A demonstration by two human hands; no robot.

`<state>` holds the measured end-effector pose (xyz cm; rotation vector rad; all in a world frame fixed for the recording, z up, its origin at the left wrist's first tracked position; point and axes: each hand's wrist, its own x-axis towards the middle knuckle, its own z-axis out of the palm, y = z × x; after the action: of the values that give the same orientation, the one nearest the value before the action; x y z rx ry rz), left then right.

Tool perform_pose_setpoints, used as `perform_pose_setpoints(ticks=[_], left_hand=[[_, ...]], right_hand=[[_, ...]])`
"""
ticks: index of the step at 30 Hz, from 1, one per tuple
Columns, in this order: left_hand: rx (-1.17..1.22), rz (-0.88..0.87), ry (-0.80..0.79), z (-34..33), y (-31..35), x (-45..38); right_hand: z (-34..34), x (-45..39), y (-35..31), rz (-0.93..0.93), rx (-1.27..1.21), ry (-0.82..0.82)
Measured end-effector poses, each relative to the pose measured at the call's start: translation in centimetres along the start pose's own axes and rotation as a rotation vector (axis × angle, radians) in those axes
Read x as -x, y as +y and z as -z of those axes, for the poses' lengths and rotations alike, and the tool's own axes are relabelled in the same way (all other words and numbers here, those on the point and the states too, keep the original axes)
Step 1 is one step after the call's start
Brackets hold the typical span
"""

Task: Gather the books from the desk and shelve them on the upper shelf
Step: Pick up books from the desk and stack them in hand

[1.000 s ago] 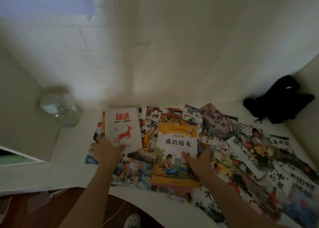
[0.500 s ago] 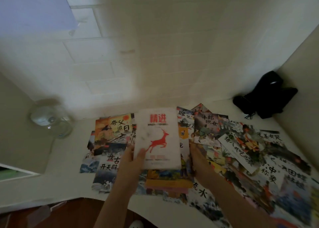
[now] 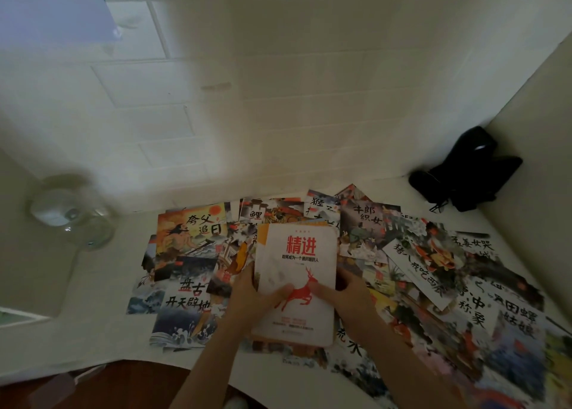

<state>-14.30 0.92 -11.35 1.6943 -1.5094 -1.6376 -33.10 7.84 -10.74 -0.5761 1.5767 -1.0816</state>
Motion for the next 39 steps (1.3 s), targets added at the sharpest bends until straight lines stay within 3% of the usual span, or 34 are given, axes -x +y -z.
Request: perform_pose_setpoints(ticks=[4, 12, 16, 19, 26, 30, 34, 39], left_hand=[[0.171, 0.011, -0.128, 1.2, 0.5, 0.6], [0.232, -0.366, -0.089, 3.5, 3.7, -2.3], [0.246, -0.378, -0.206, 2.9, 1.5, -2.9], [0.131, -0.333, -0.148, 2.5, 1.4, -2.3], [0.327, -0.515, -0.229, 2.0, 0.3, -3.4], [0.359, -0.465, -0.106, 2.1, 2.1, -2.7], [0.498, -0.558, -0.103, 6.4, 7.3, 2.4], [0.424, -0.719, 0.274, 15.9, 11.1, 12.1]], right_hand=[[0.0, 1.9, -0.5, 0.110, -0.041, -0.026], [-2.2, -0.3, -4.3, 0.411, 0.152, 0.000], [-3.5, -0.9, -1.3, 0.395, 0.148, 0.040], [-4.3, -1.1, 0.3, 0.375, 0.104, 0.082], [-5.4, -1.3, 0.6, 0.413, 0.156, 0.195], [-5.6, -0.4, -1.2, 0.467, 0.102, 0.207], [-7.0, 2.3, -7.2, 0.584, 0.118, 0.113], [-13.7, 8.5, -15.8, 0.772, 0.160, -0.166]])
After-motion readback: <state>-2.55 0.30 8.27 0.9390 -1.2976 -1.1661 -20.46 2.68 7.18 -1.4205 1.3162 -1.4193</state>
